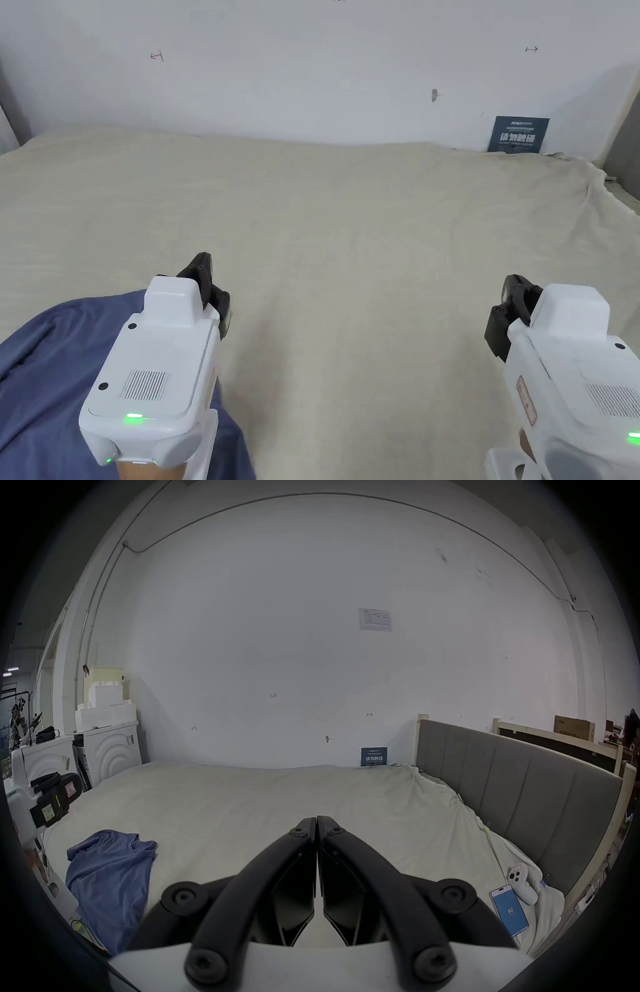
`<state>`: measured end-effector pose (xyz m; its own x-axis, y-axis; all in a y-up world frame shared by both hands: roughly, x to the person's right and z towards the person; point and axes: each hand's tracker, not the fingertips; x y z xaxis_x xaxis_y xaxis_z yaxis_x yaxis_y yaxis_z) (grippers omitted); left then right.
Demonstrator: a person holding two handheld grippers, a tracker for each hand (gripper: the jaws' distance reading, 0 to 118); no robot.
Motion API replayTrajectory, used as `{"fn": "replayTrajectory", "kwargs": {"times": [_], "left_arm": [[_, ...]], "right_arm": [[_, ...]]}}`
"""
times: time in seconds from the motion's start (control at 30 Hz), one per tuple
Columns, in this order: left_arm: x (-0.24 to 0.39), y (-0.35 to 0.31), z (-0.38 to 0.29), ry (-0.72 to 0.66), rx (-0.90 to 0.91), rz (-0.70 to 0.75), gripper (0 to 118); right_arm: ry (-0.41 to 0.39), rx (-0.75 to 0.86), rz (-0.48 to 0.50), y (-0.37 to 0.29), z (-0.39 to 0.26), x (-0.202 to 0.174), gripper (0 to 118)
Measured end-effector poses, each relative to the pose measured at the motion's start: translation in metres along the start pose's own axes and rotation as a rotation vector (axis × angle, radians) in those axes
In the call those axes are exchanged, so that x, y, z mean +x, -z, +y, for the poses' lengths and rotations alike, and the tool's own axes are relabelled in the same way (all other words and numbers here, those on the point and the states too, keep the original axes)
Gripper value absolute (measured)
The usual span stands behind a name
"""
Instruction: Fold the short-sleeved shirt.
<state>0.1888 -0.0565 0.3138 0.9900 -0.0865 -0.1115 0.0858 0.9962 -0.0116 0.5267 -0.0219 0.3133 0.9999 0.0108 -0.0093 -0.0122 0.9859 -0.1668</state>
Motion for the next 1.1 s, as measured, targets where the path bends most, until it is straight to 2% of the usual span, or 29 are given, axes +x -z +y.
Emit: {"fn": "replayTrajectory", "kwargs": {"times": [0.27,0.77,1.1], "left_arm": [[-0.047,-0.019,0.001,0.015,-0.006,0.121,0],[-0.155,-0.088,-0.005,0.039,-0.045,0.413,0],[-0.191,-0.121,-0.013,0.038,-0.076,0.515,0]], "right_arm": [[-0.014,0.006,0.123,0.016,0.003,-0.043,0],[-0.039,0.009,0.422,0.031,0.004,-0.167,0],[-0.066,0.002,0.522,0.024,0.001,-0.216,0]]}}
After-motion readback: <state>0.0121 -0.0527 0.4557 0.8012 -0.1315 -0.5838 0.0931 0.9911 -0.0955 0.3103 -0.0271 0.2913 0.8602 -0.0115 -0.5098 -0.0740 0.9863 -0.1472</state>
